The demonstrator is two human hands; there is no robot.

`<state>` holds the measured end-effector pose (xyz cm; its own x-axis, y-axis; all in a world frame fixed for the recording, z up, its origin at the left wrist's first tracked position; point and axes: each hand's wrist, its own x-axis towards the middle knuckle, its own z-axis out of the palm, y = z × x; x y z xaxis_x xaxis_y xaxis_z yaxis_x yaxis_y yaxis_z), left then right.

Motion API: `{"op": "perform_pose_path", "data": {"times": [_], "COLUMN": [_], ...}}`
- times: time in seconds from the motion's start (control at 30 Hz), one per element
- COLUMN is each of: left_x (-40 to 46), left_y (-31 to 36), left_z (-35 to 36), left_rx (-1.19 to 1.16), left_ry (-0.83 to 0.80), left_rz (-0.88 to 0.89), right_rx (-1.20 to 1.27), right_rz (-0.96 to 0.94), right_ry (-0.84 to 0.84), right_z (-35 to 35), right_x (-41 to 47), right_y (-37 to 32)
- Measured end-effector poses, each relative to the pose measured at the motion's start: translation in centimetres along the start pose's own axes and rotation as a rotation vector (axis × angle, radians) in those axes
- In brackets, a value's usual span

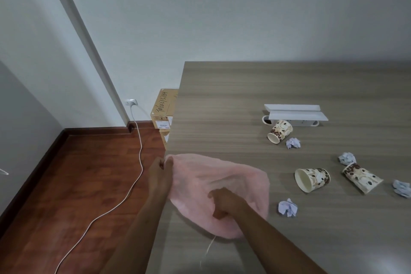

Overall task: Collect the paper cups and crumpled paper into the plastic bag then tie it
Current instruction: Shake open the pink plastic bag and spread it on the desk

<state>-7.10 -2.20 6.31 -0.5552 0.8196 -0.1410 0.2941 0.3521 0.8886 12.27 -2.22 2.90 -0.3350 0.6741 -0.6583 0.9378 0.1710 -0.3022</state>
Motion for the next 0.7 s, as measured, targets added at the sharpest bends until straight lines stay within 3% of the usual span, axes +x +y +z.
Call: {"op": "perform_pose_path", "data": {"times": [0.1, 0.2, 0.23, 0.3, 0.33, 0.37, 0.43, 0.5, 0.57, 0.63, 0.7], "left_x": [0.1, -0.5, -1.0, -2.6, -3.4, -3.8, -3.8, -2.4, -0.5, 0.9, 2.1], "left_y": [0.4, 2.0, 2.8, 4.3, 4.8, 5.1, 4.7, 2.5, 0.1, -1.5, -2.7], "left_z": [-0.5, -1.2, -1.3, -0.8, 0.2, 1.5, 4.4, 6.7, 7.5, 7.6, 7.6], "left_rx": [-0.012, 0.108, 0.191, 0.295, 0.301, 0.324, 0.608, 0.961, 1.236, 1.442, 1.365], "left_ry": [0.018, 0.054, 0.149, 0.258, 0.135, -0.101, -0.600, -0.805, -0.804, -0.699, -0.574], "left_rz": [-0.008, 0.002, 0.103, 0.495, 0.668, 0.734, 0.631, 0.517, 0.398, 0.174, -0.089], "right_rx": [-0.176, -0.239, -0.235, -0.214, -0.210, -0.211, -0.212, -0.232, -0.241, -0.195, -0.194], "right_rz": [0.048, 0.062, 0.063, 0.054, 0.043, 0.031, 0.030, 0.044, 0.091, 0.125, 0.178], "right_ry": [-0.045, 0.017, 0.038, 0.055, 0.077, 0.110, 0.136, 0.131, 0.101, 0.050, 0.032], "right_z": [-0.3, -0.8, -0.6, -0.1, 0.2, 0.5, 0.8, 1.2, 1.3, 0.9, 0.1], "right_x": [0.2, 0.8, 1.1, 1.3, 1.2, 1.2, 1.0, 1.2, 1.2, 1.0, 0.3], "right_y": [-0.3, 0.2, 0.5, 1.2, 1.5, 1.8, 2.1, 2.7, 3.5, 4.7, 5.6]}}
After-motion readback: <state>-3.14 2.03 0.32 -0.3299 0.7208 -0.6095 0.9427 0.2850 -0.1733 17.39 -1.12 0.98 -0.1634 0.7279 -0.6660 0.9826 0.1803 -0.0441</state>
